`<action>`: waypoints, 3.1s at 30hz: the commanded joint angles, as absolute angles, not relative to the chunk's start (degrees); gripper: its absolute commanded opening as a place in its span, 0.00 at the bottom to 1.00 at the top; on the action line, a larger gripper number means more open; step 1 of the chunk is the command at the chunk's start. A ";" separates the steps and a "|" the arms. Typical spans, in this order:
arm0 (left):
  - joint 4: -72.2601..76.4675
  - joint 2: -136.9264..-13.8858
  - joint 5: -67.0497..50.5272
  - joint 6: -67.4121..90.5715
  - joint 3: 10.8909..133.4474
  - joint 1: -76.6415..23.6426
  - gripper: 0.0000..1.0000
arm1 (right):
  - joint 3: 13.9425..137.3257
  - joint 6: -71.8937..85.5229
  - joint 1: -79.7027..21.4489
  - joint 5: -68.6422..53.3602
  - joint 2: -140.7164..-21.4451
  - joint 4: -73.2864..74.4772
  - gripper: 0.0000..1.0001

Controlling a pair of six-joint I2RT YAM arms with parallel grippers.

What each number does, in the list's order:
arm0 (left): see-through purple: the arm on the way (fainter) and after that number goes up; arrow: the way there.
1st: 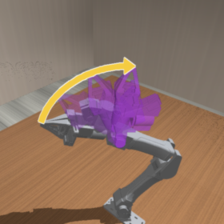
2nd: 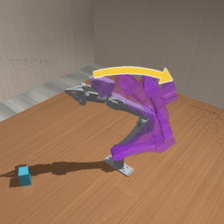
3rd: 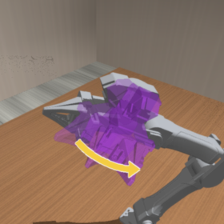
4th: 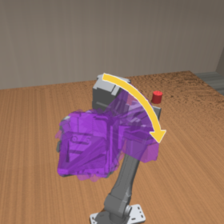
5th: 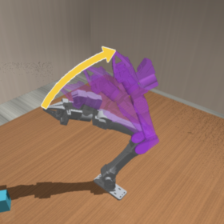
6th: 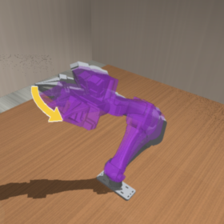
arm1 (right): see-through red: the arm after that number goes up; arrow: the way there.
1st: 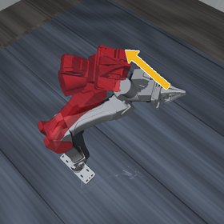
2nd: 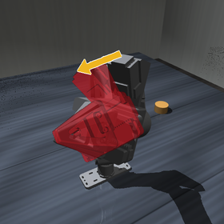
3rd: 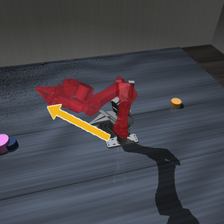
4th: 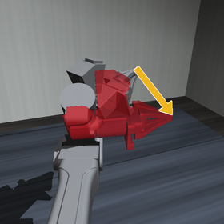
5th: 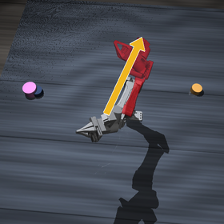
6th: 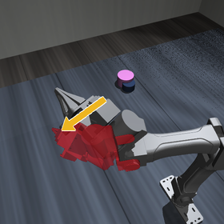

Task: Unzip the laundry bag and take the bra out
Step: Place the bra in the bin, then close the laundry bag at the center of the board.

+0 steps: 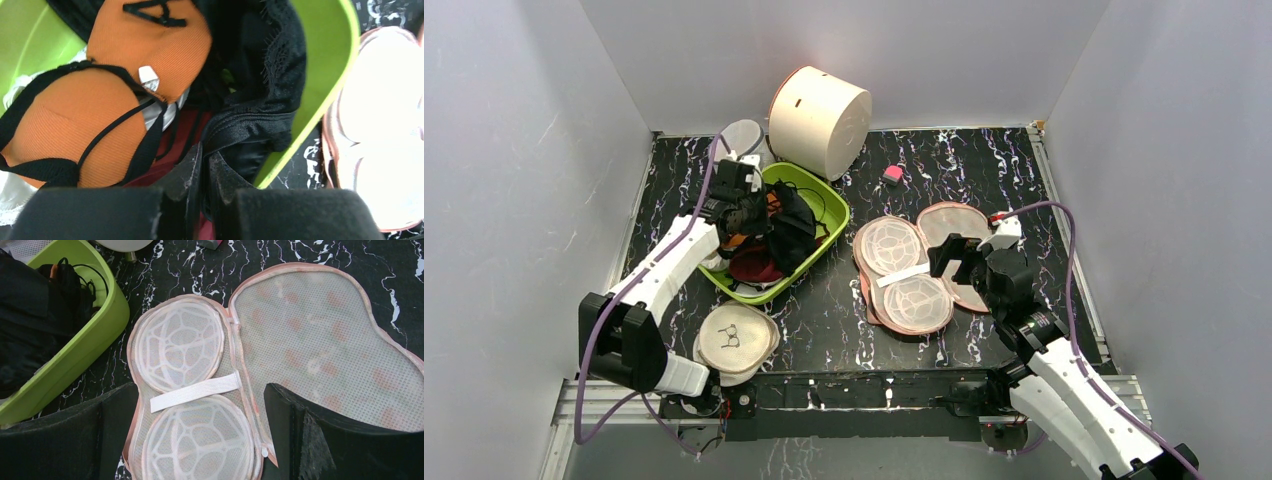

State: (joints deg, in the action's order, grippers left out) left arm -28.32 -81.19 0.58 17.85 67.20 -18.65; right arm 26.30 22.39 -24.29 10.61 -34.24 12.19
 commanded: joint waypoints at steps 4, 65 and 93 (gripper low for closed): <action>-25.93 -78.68 0.92 19.07 58.06 -15.54 0.00 | 26.19 21.73 -24.34 10.90 -33.93 8.97 0.98; 11.83 -60.44 -17.38 8.66 50.49 -15.70 0.76 | 37.68 30.24 19.11 1.49 -67.35 19.09 0.90; 10.94 -60.79 -15.56 7.87 50.38 -16.81 0.78 | 39.95 21.67 19.16 1.98 -84.54 9.13 0.36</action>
State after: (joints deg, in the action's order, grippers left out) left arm 10.20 -61.30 -16.27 8.93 49.71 -16.40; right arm 38.83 22.33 18.92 1.80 -83.88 9.78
